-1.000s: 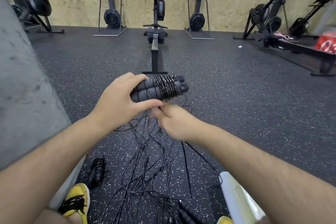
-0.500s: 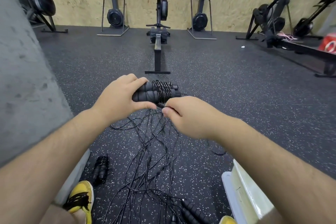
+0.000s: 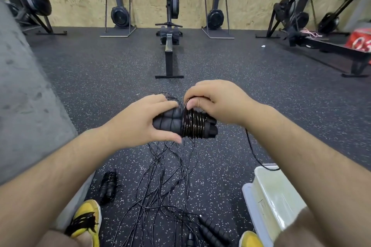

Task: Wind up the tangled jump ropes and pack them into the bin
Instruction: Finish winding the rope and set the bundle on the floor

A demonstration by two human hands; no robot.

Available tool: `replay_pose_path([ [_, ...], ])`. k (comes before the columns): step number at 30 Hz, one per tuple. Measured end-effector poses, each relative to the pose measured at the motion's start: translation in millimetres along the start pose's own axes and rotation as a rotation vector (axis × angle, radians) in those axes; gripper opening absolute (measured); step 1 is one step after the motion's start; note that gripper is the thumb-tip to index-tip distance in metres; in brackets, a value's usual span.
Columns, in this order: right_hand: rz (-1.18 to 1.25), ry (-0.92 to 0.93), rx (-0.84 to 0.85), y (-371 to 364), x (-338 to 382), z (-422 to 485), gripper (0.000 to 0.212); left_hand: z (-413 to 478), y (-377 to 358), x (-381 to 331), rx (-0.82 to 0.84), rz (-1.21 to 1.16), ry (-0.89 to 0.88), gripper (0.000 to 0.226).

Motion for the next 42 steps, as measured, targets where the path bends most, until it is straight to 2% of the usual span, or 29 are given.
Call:
replay_pose_path([
  [7, 0.497, -0.211, 0.090, -23, -21, -5, 0.018, -2, 5, -26, -0.003, -0.238, 0.052, 0.067],
  [9, 0.368, -0.112, 0.121, -29, -14, -6, 0.015, -2, 7, -25, -0.030, -0.316, 0.109, 0.068],
  [11, 0.231, -0.099, 0.243, -46, -2, -6, 0.025, -3, 11, -22, -0.062, -0.364, 0.136, 0.068],
  [12, 0.375, -0.230, 0.162, -46, 2, -9, 0.027, -2, 15, -20, -0.081, -0.364, 0.142, 0.069],
  [14, 0.412, -0.266, 0.114, -55, 14, -11, 0.031, -2, 20, -11, -0.118, -0.342, 0.169, 0.077],
  [15, 0.542, -0.325, 0.070, -59, 16, -6, 0.034, -1, 22, -5, -0.131, -0.324, 0.188, 0.080],
  [16, 0.527, -0.355, 0.039, -59, 18, -2, 0.036, -1, 24, 0, -0.141, -0.296, 0.202, 0.080],
  [17, 0.411, -0.300, -0.037, -61, 21, 0, 0.033, 0, 25, 5, -0.148, -0.256, 0.207, 0.079],
  [19, 0.415, -0.348, 0.164, -75, 32, -4, 0.026, 1, 25, 14, -0.135, -0.159, 0.217, 0.077],
  [21, 0.364, -0.314, 0.265, -77, 45, -7, 0.029, 3, 23, 25, -0.113, -0.086, 0.236, 0.078],
  [25, 0.254, -0.316, 0.245, -60, 48, -10, 0.037, 3, 22, 39, -0.082, -0.016, 0.266, 0.085],
  [28, 0.249, -0.270, 0.295, -42, 53, -15, 0.035, 2, 19, 44, -0.049, 0.047, 0.285, 0.092],
  [31, 0.137, -0.195, 0.322, -28, 59, -20, 0.033, -1, 16, 47, -0.011, 0.076, 0.309, 0.090],
  [33, -0.015, -0.131, 0.270, -19, 62, -21, 0.030, -1, 14, 47, 0.012, 0.084, 0.313, 0.087],
  [37, -0.313, 0.046, 0.063, -2, 72, -19, 0.022, 2, 10, 43, 0.041, 0.089, 0.290, 0.084],
  [42, -0.377, 0.142, -0.120, 12, 54, -11, 0.025, 2, 0, 30, 0.126, 0.067, 0.198, 0.080],
])
Point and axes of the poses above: each hand's wrist, its own z-axis towards the middle knuckle, its own y-axis out of the back of the hand, x = y × z, the point moved 5 cm from there along z, towards the middle knuckle
